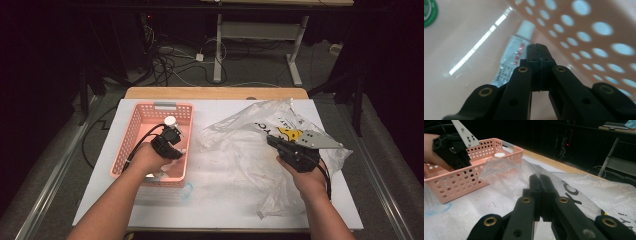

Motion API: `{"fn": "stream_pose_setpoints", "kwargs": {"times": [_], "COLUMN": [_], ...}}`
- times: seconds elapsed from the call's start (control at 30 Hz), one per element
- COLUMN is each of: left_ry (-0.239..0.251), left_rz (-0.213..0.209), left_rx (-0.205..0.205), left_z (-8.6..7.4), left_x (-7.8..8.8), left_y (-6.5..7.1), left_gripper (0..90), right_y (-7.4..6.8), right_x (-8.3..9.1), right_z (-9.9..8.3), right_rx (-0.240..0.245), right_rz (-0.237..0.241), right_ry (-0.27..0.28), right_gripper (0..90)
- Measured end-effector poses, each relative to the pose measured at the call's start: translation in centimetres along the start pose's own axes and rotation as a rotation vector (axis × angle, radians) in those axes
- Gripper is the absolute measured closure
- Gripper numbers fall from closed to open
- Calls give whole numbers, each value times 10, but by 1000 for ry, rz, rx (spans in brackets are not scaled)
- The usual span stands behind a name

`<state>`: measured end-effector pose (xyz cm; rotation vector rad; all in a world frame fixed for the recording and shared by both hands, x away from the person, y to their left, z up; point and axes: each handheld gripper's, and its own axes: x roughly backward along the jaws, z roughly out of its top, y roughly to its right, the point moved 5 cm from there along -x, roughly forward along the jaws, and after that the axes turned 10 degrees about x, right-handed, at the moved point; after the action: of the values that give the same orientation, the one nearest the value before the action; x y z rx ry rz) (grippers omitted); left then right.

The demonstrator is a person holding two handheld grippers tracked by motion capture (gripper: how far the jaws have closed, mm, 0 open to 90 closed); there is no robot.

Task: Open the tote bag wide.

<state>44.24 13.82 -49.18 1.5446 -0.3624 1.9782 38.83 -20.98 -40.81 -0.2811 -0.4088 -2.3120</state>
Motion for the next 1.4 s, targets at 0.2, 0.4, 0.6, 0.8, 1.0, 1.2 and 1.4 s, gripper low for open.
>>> {"fn": "stream_pose_setpoints", "kwargs": {"times": [0.2, 0.4, 0.6, 0.8, 1.0, 1.2, 1.4], "left_ry": [45, 111, 206, 205, 118, 63, 59], "left_rz": [49, 22, 30, 52, 45, 76, 85], "left_rx": [51, 106, 135, 199, 228, 180, 206], "left_z": [6, 10, 8, -1, -5, -6, -3], "left_x": [-1, 1, 22, 23, 6, -5, -5], "left_y": [-19, -31, -35, -46, -51, -45, -43], "left_gripper": [880, 879, 879, 724, 412, 420, 528], "right_y": [1, 1, 1, 2, 3, 2, 0], "right_x": [-2, -2, 0, 2, 0, 1, -3], "right_z": [-2, -2, -1, 0, -1, -1, -2], "right_rx": [0, -8, -4, -4, -15, -12, -8], "right_rz": [3, 10, 4, -1, 0, -3, 3], "right_ry": [-6, -1, 3, 4, 4, 0, -8], "right_gripper": [900, 900, 900, 900, 900, 900, 900]}}
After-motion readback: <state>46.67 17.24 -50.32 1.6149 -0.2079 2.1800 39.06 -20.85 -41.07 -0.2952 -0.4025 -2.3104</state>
